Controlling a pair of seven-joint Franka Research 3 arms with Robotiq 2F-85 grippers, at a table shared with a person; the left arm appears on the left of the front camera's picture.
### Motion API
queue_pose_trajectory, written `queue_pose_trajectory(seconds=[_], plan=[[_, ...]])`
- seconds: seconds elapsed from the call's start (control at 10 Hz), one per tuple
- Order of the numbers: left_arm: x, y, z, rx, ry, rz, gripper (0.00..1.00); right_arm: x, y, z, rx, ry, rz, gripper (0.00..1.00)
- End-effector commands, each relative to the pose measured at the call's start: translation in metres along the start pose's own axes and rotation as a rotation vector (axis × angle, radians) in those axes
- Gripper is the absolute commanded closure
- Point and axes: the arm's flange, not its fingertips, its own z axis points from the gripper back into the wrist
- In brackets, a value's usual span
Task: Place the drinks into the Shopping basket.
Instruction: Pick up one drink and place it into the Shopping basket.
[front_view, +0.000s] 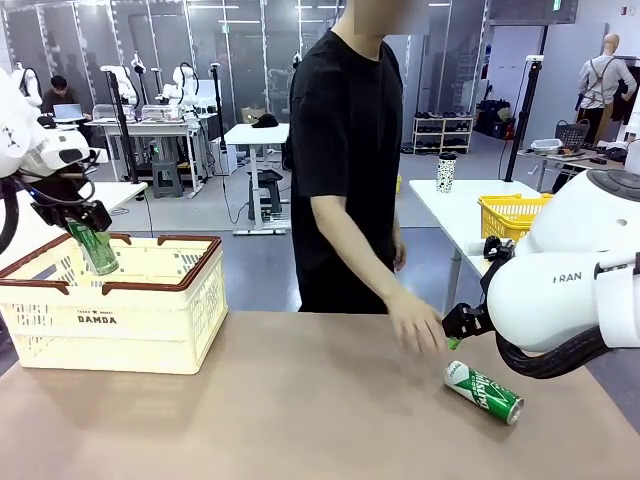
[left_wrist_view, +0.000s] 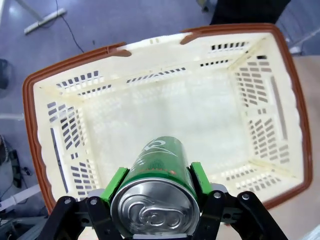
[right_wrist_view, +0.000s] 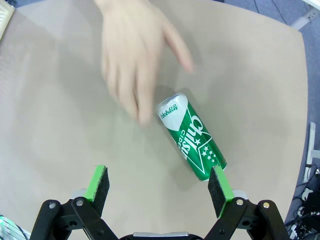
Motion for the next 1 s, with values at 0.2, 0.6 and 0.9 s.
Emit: queue_pose_trajectory(seconds=[0.2, 0.6, 0.9], plan=[[0.040, 0.030, -0.043, 0.046, -0.002, 0.096, 0.39, 0.000, -0.001, 0.000, 0.002, -0.001, -0.003, 0.00], [0.052, 0.042, -0.086, 0.012, 0.121, 0.098, 0.39, 0.000, -0.001, 0.000, 0.002, -0.001, -0.003, 0.00], [0.048, 0.041, -0.106, -0.002, 0.132, 0.103, 0.39, 0.000, -0.001, 0.000, 0.002, -0.001, -0.003, 0.00]])
